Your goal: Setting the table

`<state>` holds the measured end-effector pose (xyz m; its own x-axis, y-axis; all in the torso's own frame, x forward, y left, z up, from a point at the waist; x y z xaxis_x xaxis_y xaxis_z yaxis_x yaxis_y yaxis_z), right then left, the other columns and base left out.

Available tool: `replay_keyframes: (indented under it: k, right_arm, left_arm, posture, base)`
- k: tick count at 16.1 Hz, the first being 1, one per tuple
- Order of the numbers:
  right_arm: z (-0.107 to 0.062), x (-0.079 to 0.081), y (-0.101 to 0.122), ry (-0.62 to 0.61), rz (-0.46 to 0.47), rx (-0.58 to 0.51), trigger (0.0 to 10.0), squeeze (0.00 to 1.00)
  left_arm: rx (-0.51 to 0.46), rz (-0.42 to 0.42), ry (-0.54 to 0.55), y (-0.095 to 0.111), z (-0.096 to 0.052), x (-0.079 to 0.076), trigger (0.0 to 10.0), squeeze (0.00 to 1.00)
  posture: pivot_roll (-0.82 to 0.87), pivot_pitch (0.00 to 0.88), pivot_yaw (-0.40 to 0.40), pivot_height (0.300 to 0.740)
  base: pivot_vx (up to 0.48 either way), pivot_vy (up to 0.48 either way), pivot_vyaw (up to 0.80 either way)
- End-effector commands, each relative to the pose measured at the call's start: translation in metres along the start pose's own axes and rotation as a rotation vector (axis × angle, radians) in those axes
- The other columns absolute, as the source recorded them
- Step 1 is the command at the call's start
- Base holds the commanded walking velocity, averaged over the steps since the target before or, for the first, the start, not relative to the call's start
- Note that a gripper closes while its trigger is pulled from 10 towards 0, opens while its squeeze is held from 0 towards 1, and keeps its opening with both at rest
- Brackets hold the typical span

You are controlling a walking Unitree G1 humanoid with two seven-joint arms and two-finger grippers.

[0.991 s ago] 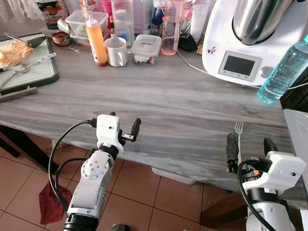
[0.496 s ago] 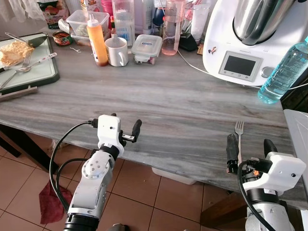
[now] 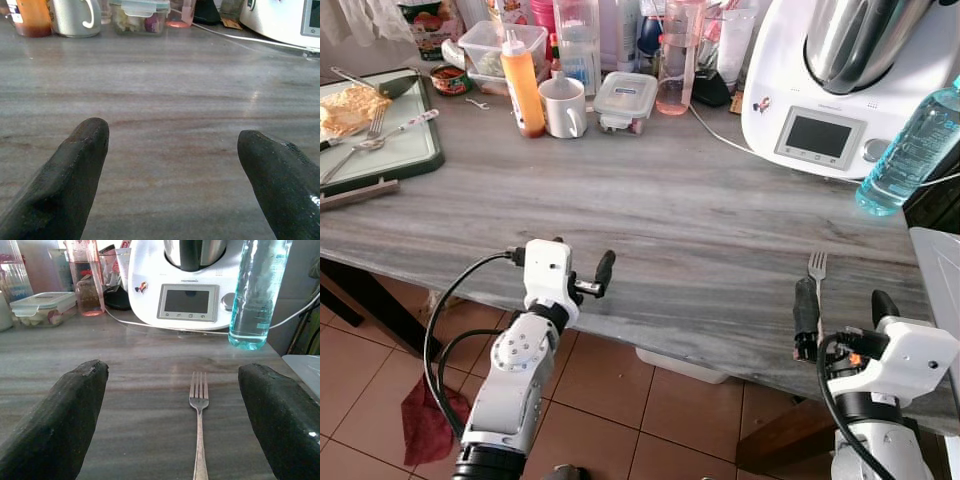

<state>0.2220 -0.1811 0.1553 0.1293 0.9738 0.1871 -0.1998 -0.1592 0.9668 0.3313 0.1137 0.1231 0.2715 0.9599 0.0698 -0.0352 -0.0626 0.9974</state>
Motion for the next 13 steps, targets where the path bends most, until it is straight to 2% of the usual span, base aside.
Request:
replay_keyframes:
  k: [1,5,13]
  right_arm:
    - [-0.0010,-0.0035,-0.0046,-0.010,-0.006,0.019,10.0,0.00]
    - [-0.0016,-0.0041,-0.0055,-0.016,-0.001,0.021,10.0,0.00]
    - [-0.0004,-0.0054,-0.0060,-0.017,0.001,0.022,10.0,0.00]
  left_arm:
    - [0.003,0.007,-0.016,0.0009,0.0007,-0.0024,10.0,0.00]
    - [0.010,0.007,-0.017,0.0002,0.0004,-0.0018,10.0,0.00]
    - [0.021,0.004,-0.015,-0.0021,0.0003,-0.0009,10.0,0.00]
  posture:
    - [0.00,0.127,-0.015,0.714]
    - [0.00,0.127,-0.012,0.714]
    - [0.01,0.123,-0.015,0.714]
  base:
    - [0.000,0.000,0.00]
    - [0.000,0.000,0.00]
    - [-0.250,0.000,0.00]
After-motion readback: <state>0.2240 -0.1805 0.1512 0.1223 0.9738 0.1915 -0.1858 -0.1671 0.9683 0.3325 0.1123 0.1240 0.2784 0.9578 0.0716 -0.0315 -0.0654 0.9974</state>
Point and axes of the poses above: a point about 5 cm out from each wrist's last joint towards the gripper, its own z axis pointing out of the wrist towards the gripper, its own y axis along the axis of the wrist's last joint, x = y × z, the point moved 3 cm from there along z, pointing out of the wrist towards the gripper, and after that the axes turned 5 degrees about z, right-handed, at the moved point
